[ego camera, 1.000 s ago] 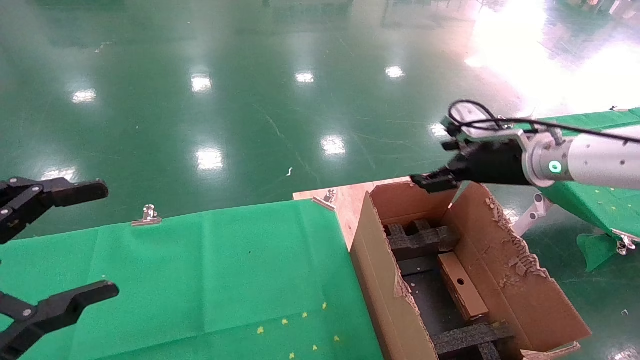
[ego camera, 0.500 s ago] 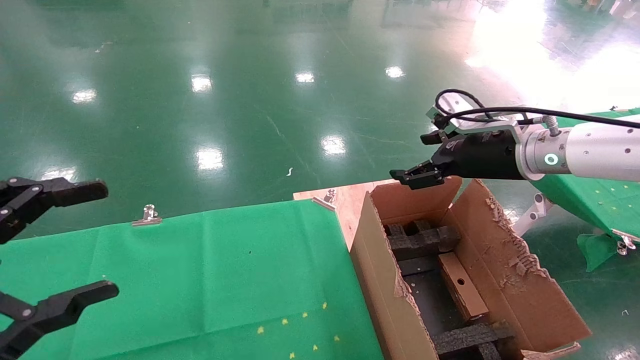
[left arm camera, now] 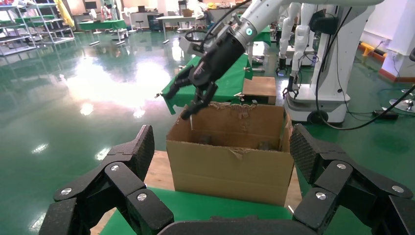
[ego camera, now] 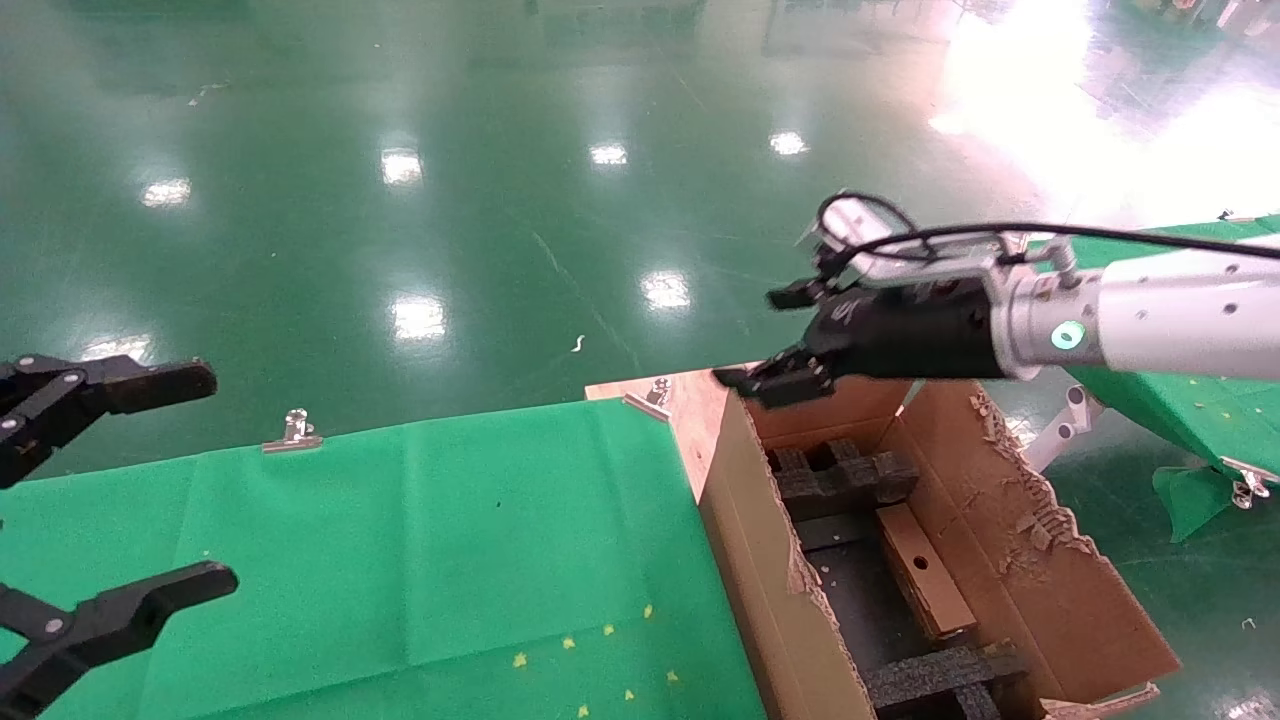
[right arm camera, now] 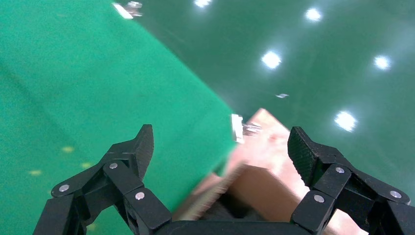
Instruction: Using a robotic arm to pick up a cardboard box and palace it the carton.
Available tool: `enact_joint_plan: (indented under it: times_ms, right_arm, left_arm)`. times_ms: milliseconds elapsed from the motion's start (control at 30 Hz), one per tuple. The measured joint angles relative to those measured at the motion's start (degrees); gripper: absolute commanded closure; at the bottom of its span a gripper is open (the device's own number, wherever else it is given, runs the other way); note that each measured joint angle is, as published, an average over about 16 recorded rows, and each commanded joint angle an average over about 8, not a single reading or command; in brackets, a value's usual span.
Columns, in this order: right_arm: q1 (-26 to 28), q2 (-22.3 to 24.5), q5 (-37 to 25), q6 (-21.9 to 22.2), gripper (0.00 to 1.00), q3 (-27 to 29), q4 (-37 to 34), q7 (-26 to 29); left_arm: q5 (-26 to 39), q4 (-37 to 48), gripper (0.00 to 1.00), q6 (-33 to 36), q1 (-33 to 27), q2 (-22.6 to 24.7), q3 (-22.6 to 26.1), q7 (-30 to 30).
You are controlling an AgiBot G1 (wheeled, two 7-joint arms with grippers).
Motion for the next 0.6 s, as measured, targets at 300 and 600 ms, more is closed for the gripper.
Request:
enact_joint_plan:
  times_ms: [300,600]
  right_arm:
    - [-7.2,-1.3,4.1,-6.6,0.00,10.8,1.1,-4.2]
    - [-14.3,-2.6,8.1,-13.3,0.00,21.6,2.3,-8.4]
  left_arm:
    - [0.0,0.0,0.00,0.0,0.0,0.0,0.0,0.0]
    - [0.0,0.0,0.00,0.0,0.0,0.0,0.0,0.0]
